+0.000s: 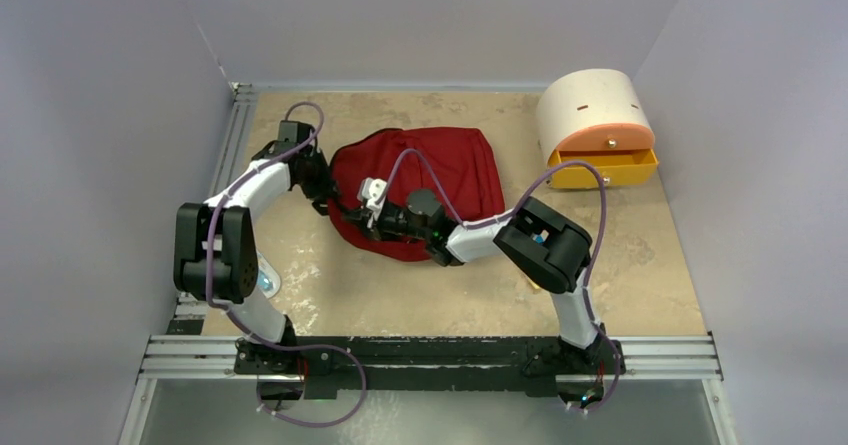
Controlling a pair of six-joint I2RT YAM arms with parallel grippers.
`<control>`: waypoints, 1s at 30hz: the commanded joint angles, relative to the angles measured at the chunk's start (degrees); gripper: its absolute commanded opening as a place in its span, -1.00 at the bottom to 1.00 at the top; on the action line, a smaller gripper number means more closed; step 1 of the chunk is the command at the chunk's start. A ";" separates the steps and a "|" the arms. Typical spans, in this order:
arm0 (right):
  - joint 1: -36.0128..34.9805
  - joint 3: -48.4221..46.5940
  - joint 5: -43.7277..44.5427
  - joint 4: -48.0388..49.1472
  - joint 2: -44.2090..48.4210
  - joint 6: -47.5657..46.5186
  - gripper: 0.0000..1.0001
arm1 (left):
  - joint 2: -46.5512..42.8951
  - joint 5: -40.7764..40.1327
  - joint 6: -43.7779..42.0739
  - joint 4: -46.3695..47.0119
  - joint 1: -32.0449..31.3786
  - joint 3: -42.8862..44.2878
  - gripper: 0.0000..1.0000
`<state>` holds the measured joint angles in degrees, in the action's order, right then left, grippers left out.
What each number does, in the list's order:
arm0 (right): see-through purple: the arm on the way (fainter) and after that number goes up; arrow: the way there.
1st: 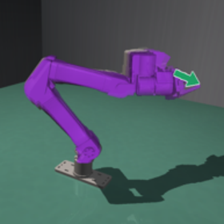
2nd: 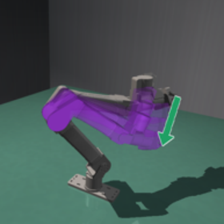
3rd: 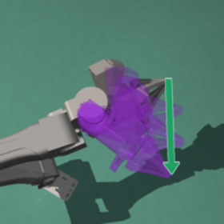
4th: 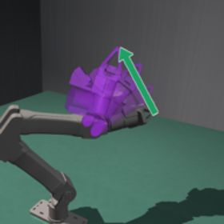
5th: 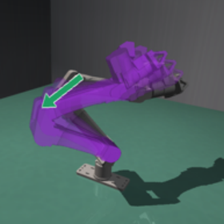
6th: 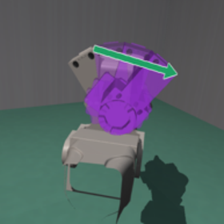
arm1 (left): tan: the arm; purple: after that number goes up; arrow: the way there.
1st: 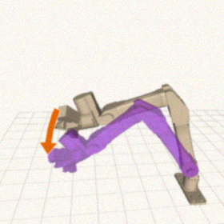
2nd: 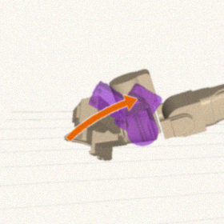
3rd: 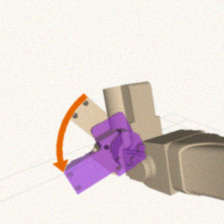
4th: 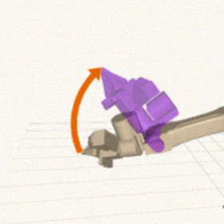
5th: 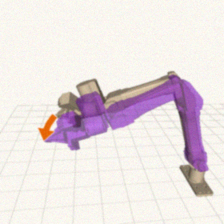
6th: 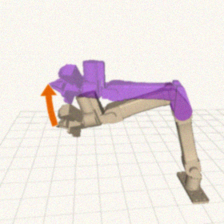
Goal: Pack the student bag
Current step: Zip the student bag at the center of the board.
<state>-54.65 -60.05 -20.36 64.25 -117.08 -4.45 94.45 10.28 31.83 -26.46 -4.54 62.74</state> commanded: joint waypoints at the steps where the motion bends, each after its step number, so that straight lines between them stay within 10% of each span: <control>1: -0.08 1.42 -4.77 1.25 4.91 -2.84 -1.00 | 2.18 -1.14 -1.62 1.92 0.73 4.38 -1.00; 30: 2.11 13.67 -15.00 -22.05 20.67 -13.61 -1.00 | 11.92 -1.17 -3.53 0.68 9.15 15.81 -1.00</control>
<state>-52.34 -46.74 -25.69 49.08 -100.66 -15.46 105.23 16.27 30.81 -34.22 0.89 73.91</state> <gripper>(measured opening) 0.008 0.027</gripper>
